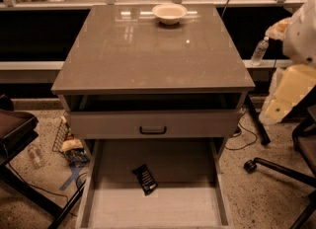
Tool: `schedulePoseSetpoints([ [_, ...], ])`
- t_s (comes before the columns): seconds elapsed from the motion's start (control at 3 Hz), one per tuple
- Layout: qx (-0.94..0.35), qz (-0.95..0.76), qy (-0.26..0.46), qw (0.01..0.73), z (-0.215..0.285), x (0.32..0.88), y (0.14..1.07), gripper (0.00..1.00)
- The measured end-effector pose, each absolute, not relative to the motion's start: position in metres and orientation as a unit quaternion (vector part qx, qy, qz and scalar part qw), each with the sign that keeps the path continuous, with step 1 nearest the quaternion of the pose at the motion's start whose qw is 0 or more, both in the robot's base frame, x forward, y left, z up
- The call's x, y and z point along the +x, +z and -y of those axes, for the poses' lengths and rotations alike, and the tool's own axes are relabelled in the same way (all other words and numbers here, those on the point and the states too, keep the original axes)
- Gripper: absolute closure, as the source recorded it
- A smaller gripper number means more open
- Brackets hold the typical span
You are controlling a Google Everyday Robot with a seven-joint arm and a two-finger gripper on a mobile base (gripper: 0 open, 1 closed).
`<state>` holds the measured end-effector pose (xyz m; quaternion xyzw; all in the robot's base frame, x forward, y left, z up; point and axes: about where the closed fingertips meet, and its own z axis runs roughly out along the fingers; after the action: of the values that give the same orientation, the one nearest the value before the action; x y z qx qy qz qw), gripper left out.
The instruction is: Pick rxbar chocolate from middle drawer and place on counter
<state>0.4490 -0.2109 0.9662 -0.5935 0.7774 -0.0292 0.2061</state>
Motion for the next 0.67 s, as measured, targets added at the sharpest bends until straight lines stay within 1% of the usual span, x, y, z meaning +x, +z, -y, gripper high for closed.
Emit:
schedulePoseSetpoints([
  [0.33,-0.574,-0.782,-0.018,0.243,0.214,0.46,0.935,0.0],
  [0.67,-0.523,-0.804,-0.005,0.283,0.222,0.444,0.882,0.0],
])
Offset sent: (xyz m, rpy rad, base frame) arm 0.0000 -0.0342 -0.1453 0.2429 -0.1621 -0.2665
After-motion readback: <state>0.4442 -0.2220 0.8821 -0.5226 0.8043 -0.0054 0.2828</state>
